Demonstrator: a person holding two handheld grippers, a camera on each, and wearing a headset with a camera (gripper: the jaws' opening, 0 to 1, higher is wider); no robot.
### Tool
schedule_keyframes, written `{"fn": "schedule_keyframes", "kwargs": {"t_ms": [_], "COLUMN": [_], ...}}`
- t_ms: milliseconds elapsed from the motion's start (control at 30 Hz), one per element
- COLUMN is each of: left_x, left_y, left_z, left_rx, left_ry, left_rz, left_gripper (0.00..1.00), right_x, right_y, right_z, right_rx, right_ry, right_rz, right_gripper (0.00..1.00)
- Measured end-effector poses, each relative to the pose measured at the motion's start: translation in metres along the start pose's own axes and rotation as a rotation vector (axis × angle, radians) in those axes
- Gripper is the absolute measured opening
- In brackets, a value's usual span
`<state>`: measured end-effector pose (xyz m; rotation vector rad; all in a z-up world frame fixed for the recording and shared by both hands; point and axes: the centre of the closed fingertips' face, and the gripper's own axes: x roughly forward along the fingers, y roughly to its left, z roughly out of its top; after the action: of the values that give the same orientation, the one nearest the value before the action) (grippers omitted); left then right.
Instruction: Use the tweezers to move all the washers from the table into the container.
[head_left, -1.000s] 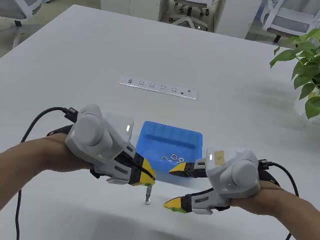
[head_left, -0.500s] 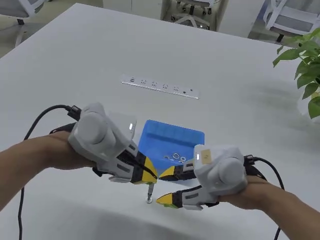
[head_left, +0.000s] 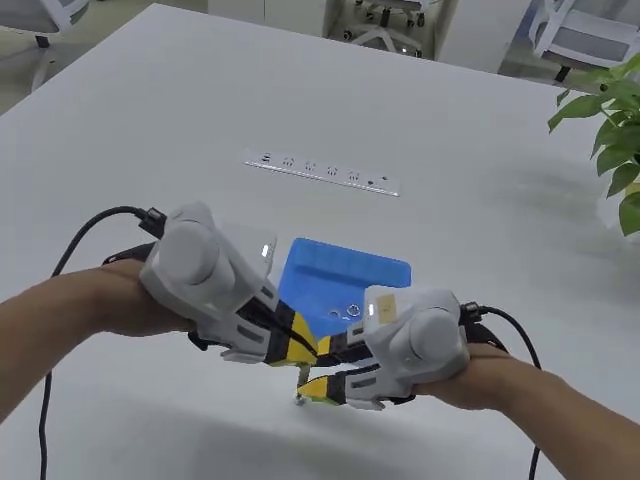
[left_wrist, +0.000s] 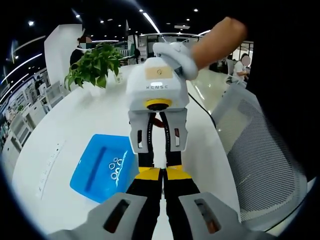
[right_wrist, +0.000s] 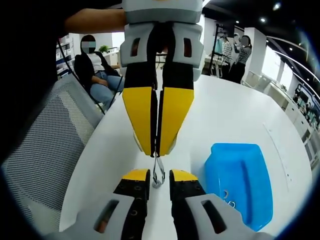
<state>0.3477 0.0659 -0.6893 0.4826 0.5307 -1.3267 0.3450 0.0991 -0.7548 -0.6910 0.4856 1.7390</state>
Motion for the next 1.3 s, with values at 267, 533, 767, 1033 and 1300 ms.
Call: {"fn": "schedule_keyframes", "kwargs": {"t_ms": [267,533,767,1033,1300], "left_x": [-0.0003,-0.0019,-0.0015,-0.0004,0.002], "left_y": [0.0012,0.0021,0.0013,0.0015,-0.0014], "left_z": [-0.0014,-0.0025,-0.0027,-0.0038,-0.0071], "left_rx": [-0.001,-0.005,-0.007,-0.012,-0.026], "left_ry": [0.0,0.005,0.001,0.001,0.005], "left_rz": [-0.001,0.002,-0.001,-0.005,-0.011], "left_gripper": [0.04,0.04,0.05,0.05,0.13], "right_x": [0.0037,0.0048,0.0043,0.0044,0.0047], "right_y": [0.0018,0.0027,0.003,0.0031,0.0028], "right_z": [-0.0005,-0.0012,-0.0015,-0.0025,-0.0027], "right_rx": [-0.021,-0.05,-0.056,-0.064,-0.063], "right_ry": [0.019,0.036,0.04,0.043,0.045], "right_rz": [0.015,0.014,0.013,0.015,0.015], "right_gripper": [0.1,0.08,0.07,0.07,0.07]}}
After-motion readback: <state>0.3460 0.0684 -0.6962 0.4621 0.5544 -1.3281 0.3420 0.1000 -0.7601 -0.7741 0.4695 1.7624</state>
